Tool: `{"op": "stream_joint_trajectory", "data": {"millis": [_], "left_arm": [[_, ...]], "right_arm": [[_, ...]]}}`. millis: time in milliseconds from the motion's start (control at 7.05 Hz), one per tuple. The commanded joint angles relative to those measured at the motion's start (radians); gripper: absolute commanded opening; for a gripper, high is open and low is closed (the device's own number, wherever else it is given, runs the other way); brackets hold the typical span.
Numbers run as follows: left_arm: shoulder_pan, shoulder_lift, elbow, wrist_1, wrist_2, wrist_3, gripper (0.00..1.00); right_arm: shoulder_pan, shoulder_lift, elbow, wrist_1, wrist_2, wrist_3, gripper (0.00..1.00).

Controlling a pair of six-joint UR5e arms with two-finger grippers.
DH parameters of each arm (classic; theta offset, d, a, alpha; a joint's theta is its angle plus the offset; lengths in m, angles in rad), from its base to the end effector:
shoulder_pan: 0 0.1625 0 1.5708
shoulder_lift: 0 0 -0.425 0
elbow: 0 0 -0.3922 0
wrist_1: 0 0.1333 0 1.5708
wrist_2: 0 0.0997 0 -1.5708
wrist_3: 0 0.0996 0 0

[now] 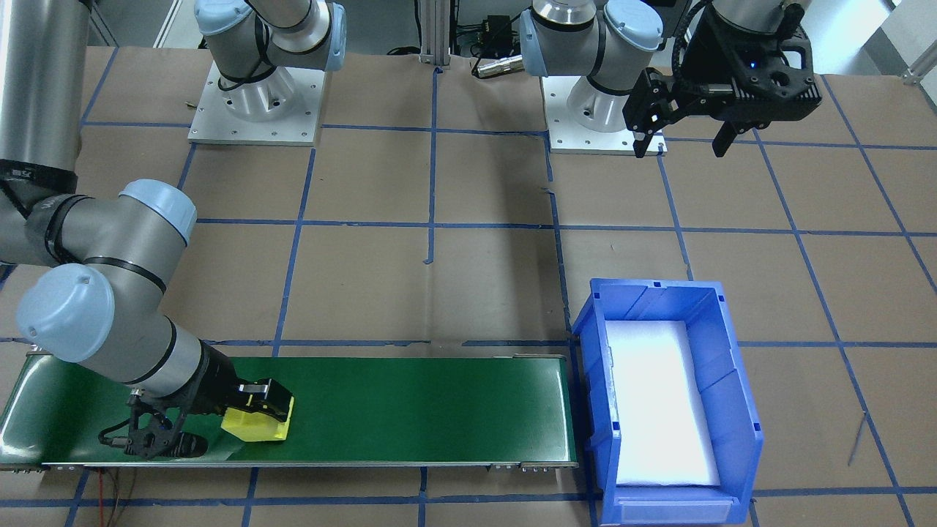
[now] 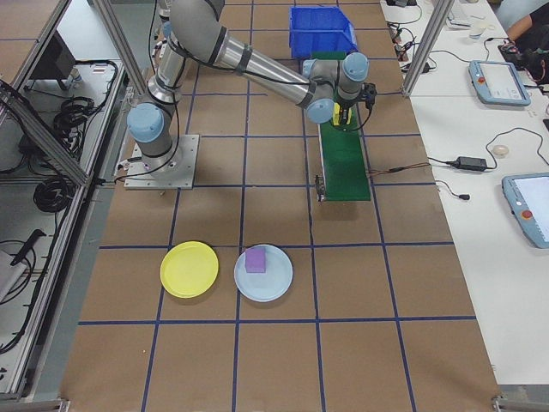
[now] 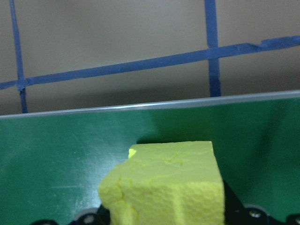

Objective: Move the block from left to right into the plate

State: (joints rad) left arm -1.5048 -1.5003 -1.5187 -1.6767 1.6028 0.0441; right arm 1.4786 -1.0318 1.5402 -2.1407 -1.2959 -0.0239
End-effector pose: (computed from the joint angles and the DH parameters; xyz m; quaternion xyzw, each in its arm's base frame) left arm -0.0995 -0.4682 0.5365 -0.0111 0.9998 -0.0074 0.0164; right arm 0.0983 -0.6781 0.2468 0.0296 0.9897 -0.0383 0.1350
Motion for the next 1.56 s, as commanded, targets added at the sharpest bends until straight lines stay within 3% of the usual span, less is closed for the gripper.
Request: {"op": "stream_joint_trajectory", "data": {"millis": [0,142,426,709,1135,1418], "left_arm": [[-0.002,0.000,0.000,0.000,0.000,0.002,1.00],[0.000,0.000,0.000,0.000,0.000,0.002,1.00],[0.000,0.000,0.000,0.000,0.000,0.002,1.00],[0.000,0.000,0.000,0.000,0.000,0.003,1.00],[0.002,0.002,0.000,0.000,0.000,0.003,1.00],[0.002,0.002,0.002,0.000,0.000,0.003,1.00]], "right_arm": [[-0.020,-0.023,0.001,-0.005,-0.199,-0.261,0.40],[-0.076,-0.063,0.009,-0.004,-0.311,-0.381,0.39],[-0.273,-0.205,0.070,0.037,-0.448,-0.657,0.39],[-0.520,-0.286,0.139,0.047,-0.457,-0.900,0.39],[-0.940,-0.342,0.198,0.058,-0.454,-1.242,0.39],[-1.277,-0.352,0.237,0.160,-0.438,-1.361,0.38]]}}
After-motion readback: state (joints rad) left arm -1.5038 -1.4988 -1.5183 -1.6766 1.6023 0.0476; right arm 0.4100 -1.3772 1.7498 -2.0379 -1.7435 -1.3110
